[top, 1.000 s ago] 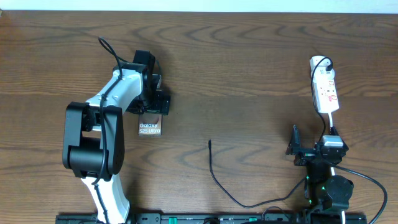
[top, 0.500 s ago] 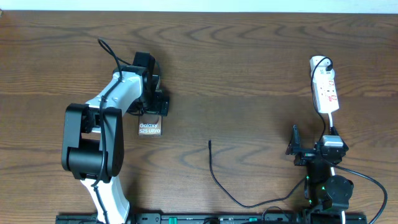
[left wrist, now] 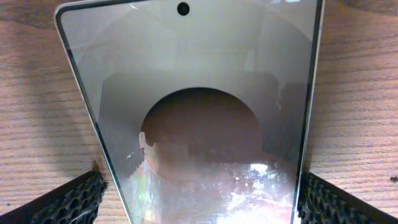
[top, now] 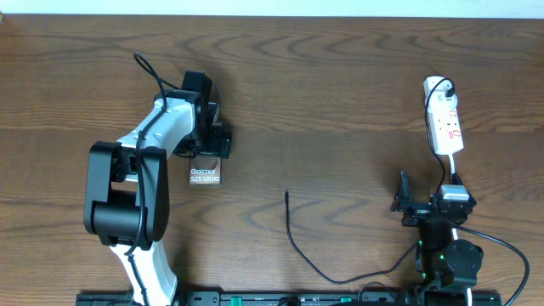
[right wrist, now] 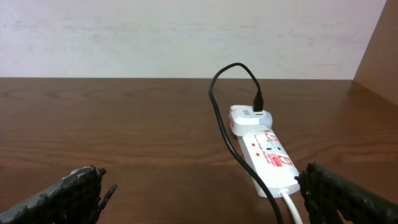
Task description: Plug charger to phone and switch on socket
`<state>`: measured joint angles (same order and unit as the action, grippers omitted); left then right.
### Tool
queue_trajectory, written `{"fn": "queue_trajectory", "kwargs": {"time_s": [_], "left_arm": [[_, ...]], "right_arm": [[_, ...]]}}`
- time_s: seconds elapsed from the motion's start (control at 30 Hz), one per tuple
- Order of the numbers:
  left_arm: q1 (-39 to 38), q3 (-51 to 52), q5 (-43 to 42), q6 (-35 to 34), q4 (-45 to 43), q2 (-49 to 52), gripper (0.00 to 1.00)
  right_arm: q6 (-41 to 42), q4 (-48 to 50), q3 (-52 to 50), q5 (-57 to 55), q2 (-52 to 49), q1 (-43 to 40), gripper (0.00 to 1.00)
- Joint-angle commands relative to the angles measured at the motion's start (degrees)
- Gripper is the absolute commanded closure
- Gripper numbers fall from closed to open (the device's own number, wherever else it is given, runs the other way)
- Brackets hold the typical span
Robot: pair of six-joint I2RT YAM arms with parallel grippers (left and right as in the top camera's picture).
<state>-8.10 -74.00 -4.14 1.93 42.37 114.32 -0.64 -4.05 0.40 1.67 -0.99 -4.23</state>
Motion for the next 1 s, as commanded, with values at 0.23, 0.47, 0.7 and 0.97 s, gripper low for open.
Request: {"fn": "queue_trajectory", "kwargs": {"time_s": [0.23, 0.47, 0.7, 0.97], "left_arm": [[0.02, 5.77, -4.42, -1.18, -2.84, 1.53, 0.02], [0.02, 6.45, -4.42, -1.81, -3.50, 1.53, 0.02], [0.02, 6.45, -4.42, -1.81, -3.48, 1.53, 0.02], [0.02, 6.45, -4.42, -1.81, -3.48, 1.53, 0.02]], "right_arm": [[-0.04, -0.24, -0.09, -0.24, 0.28, 0.52, 0.01], [-0.04, -0.24, -0.09, -0.24, 0.28, 0.52, 0.01], [-0.04, -0.24, -0.09, -0.24, 0.28, 0.52, 0.01], [-0.04, -0.24, -0.09, -0.24, 0.28, 0.52, 0.01]]}}
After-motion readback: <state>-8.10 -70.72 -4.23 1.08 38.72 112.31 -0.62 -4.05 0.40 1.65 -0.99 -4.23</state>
